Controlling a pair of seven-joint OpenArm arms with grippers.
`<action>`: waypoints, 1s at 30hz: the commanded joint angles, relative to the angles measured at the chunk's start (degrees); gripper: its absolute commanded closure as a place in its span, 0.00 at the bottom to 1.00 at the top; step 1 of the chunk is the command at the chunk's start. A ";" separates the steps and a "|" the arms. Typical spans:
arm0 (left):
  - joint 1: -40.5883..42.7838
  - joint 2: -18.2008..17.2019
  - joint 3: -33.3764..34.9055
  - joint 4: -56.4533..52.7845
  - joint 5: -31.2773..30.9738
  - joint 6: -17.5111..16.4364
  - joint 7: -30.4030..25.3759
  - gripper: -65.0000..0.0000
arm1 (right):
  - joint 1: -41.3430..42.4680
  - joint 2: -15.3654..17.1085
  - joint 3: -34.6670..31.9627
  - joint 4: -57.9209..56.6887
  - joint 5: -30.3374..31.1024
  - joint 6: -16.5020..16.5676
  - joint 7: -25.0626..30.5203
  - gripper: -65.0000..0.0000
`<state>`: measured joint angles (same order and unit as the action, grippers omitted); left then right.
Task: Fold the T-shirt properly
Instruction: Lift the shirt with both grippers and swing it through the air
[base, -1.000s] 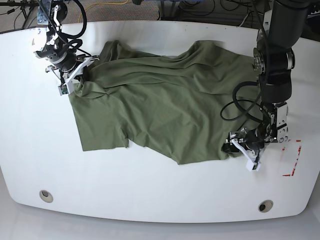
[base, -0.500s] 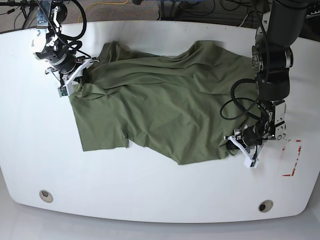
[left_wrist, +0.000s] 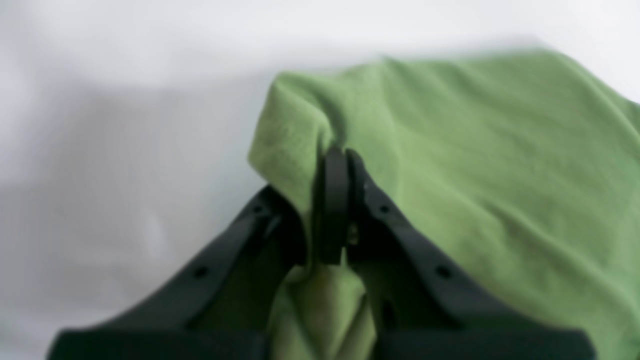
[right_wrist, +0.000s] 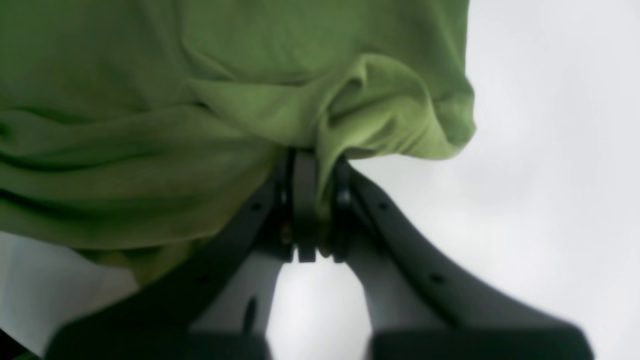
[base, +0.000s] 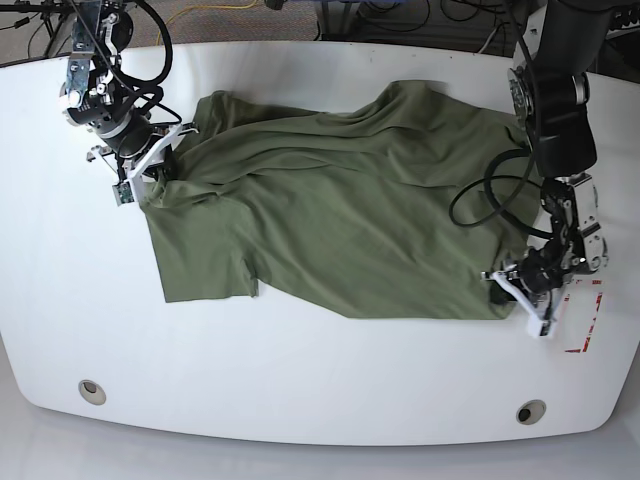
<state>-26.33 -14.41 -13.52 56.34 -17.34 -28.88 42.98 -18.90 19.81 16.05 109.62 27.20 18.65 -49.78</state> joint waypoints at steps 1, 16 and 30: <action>1.40 -0.57 -1.65 9.99 -0.63 0.00 2.51 1.00 | 0.57 0.71 0.34 1.01 0.27 0.20 1.03 0.99; 4.57 -0.57 -7.62 33.47 -0.63 0.27 10.51 1.00 | 12.52 3.44 -0.10 -7.16 0.27 0.47 0.77 0.99; -8.44 -0.57 -8.06 41.11 -0.46 0.36 14.73 1.00 | 33.62 11.09 -6.16 -14.02 0.27 0.55 0.77 0.99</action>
<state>-30.28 -14.17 -21.34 94.94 -17.56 -28.88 59.11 8.64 28.38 10.50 94.70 27.16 19.42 -50.54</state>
